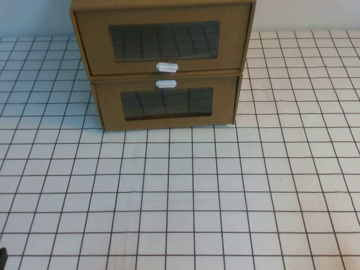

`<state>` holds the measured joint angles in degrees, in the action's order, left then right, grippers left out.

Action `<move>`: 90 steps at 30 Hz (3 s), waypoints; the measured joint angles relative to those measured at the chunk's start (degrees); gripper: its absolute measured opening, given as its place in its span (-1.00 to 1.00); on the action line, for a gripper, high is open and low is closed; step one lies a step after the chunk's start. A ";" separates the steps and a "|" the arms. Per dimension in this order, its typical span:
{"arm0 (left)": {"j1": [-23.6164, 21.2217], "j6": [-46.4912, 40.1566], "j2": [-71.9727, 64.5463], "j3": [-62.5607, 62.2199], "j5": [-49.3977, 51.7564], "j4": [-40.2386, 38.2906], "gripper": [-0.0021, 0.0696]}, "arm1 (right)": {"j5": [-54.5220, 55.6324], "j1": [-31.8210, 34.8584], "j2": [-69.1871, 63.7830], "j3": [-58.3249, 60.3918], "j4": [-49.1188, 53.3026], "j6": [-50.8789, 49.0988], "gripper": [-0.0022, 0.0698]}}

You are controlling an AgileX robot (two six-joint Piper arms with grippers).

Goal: Open the shoe box
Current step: 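Pull the top drawer of the cardboard box fully open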

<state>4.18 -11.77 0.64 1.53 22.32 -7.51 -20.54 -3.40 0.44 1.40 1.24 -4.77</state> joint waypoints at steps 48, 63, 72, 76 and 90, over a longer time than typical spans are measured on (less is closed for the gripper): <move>0.00 3.64 -3.92 -3.03 -19.17 -31.79 -0.95 | 0.00 0.00 0.00 0.00 0.00 0.00 -0.98; 0.00 -14.69 -44.95 -37.58 9.41 -29.06 -0.95 | 0.00 0.00 0.00 0.00 0.00 0.00 -0.98; 0.00 -24.39 -65.30 -65.47 13.86 -31.73 -0.95 | 0.00 0.00 0.00 0.00 0.00 0.00 -0.98; 0.00 -25.54 -76.48 -83.11 17.11 -32.71 -0.95 | 0.00 0.00 0.00 0.00 0.00 0.00 -0.98; 7.21 -21.24 -110.84 -129.42 31.23 -30.97 -0.95 | 0.00 0.00 0.00 0.00 0.00 0.00 -0.98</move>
<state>11.39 -33.01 -110.20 -127.89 53.55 -38.47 -20.54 -3.40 0.44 1.40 1.24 -4.77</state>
